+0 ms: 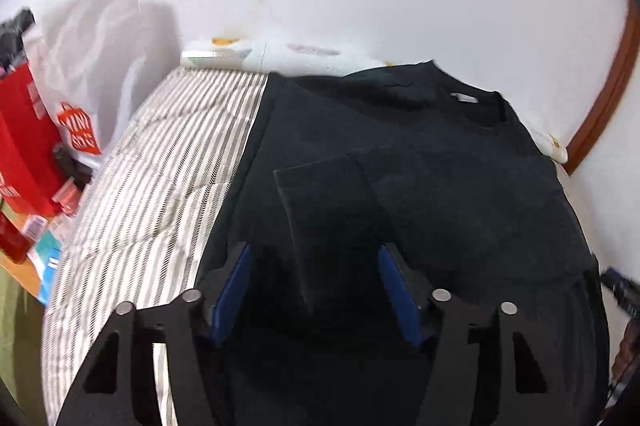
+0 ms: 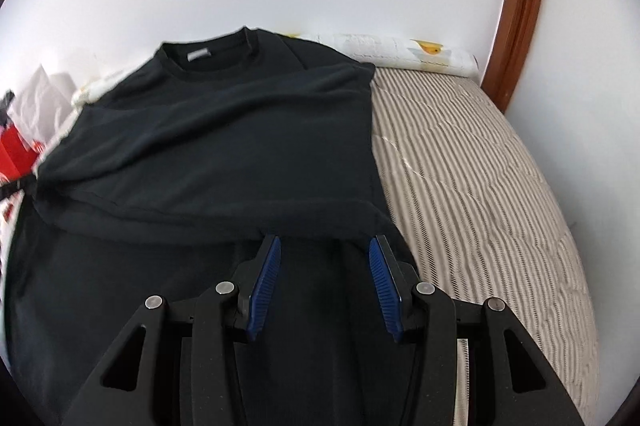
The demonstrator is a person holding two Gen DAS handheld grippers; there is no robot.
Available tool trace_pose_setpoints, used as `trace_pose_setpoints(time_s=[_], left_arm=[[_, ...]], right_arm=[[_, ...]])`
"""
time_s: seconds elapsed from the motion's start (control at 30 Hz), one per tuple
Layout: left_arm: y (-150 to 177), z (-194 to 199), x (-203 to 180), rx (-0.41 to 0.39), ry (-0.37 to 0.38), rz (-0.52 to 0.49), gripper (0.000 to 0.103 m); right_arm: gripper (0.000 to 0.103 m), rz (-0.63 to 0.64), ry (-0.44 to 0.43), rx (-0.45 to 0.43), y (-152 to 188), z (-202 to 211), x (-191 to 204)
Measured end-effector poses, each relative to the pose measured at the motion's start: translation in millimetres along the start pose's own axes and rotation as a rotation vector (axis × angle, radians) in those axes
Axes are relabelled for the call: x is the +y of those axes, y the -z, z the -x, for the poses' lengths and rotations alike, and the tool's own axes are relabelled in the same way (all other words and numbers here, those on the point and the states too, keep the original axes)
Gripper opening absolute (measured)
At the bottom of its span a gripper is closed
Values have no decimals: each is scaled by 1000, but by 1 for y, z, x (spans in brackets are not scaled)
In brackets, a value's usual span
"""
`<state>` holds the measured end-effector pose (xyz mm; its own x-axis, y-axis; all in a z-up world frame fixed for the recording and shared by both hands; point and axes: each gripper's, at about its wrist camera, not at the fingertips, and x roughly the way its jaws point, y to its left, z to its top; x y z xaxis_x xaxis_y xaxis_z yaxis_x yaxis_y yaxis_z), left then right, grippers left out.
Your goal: Fold small clothes
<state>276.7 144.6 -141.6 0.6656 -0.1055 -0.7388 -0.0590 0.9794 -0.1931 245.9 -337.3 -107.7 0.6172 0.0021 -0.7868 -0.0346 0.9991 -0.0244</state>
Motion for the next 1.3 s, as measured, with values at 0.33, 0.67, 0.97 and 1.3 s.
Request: trace_pose_setpoints(time_s=[0.33, 0.67, 0.97, 1.3], left_arm=[[-13, 3, 5, -31, 82, 14, 7], [0, 1, 32, 17, 33, 76, 8], [6, 7, 22, 24, -23, 54, 15], [34, 56, -7, -11, -61, -45, 15]], right_arm=[[46, -24, -30, -2, -11, -18, 3], [52, -65, 55, -3, -35, -41, -15], [67, -122, 70, 8, -29, -29, -33], [87, -166, 124, -106, -14, 35, -37]])
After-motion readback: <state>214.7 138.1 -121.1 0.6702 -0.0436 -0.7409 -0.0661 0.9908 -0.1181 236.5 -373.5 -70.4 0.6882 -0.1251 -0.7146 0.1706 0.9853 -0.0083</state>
